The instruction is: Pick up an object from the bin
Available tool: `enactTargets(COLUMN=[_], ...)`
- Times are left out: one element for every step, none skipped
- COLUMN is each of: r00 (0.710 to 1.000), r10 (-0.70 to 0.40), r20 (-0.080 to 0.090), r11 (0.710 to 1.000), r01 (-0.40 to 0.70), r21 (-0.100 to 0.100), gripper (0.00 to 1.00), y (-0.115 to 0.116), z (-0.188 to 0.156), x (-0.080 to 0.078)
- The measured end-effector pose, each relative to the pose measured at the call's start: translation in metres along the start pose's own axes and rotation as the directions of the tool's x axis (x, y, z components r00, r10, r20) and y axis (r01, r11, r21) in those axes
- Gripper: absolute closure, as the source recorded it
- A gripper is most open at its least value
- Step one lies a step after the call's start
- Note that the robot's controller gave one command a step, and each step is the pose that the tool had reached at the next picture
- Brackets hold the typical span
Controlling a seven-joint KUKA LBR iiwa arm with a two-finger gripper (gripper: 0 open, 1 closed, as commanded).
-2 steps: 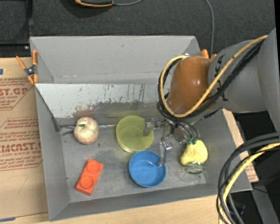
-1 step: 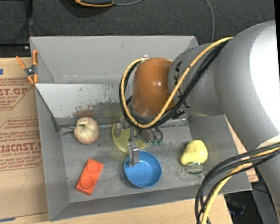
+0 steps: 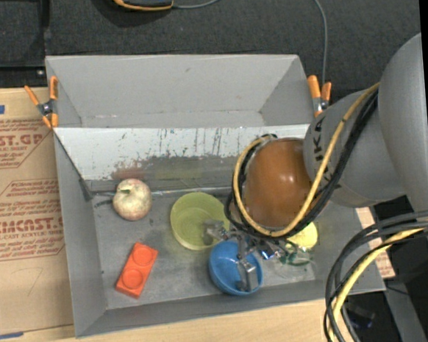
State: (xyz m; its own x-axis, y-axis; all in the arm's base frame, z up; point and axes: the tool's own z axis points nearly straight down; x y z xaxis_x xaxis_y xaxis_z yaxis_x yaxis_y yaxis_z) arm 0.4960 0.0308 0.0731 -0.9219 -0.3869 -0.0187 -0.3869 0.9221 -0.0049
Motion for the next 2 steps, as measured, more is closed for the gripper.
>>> enactTargets(r00=[0.965, 0.963], r10=[-0.261, -0.270], r20=[-0.029, -0.022], r11=[0.965, 0.963], r01=[0.261, 0.269], r21=[-0.009, -0.009], gripper=[1.00, 1.00], y=[0.0796, 0.0831], z=[0.0024, 0.0025], x=[-0.1252, -0.1303])
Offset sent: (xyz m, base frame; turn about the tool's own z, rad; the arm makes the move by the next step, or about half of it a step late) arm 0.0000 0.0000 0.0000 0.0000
